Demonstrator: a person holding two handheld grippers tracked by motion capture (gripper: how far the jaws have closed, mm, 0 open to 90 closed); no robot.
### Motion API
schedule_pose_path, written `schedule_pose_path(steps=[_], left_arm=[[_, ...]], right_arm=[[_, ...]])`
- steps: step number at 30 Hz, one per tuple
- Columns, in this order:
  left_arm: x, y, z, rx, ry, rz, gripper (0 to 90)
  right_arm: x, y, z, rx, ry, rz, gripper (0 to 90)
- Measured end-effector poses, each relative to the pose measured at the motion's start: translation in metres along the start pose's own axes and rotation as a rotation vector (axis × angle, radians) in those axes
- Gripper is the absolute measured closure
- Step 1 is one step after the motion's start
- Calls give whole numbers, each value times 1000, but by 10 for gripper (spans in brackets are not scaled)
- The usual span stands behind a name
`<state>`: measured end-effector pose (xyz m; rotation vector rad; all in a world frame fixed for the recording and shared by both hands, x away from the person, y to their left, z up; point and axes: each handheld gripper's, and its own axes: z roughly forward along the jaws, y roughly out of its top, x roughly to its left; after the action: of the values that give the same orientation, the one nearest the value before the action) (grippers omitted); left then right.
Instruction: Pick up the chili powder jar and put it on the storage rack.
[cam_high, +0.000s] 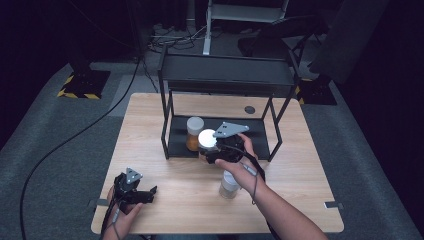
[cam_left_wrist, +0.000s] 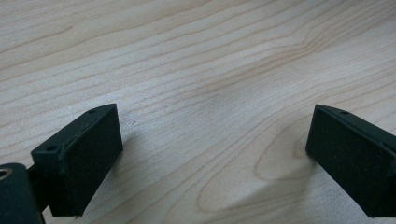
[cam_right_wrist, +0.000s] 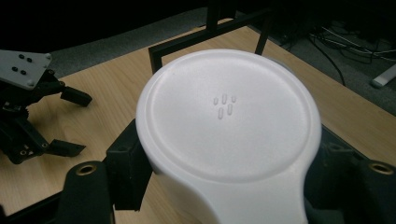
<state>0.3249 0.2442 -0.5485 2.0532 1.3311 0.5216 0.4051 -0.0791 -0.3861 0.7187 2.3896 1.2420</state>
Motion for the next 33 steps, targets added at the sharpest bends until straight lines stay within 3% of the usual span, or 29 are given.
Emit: schedule_pose_path(steps=[16,22,33], left_arm=[[0,0,0,0,0,0,32],[0,0,0,0,0,0,32],[0,0,0,0,0,0,32]], right_arm=[[-33,-2,15,14,-34,34,304],[-48,-10,25,15,-47,64,304],[-68,-25,43,29,-77,77,304]])
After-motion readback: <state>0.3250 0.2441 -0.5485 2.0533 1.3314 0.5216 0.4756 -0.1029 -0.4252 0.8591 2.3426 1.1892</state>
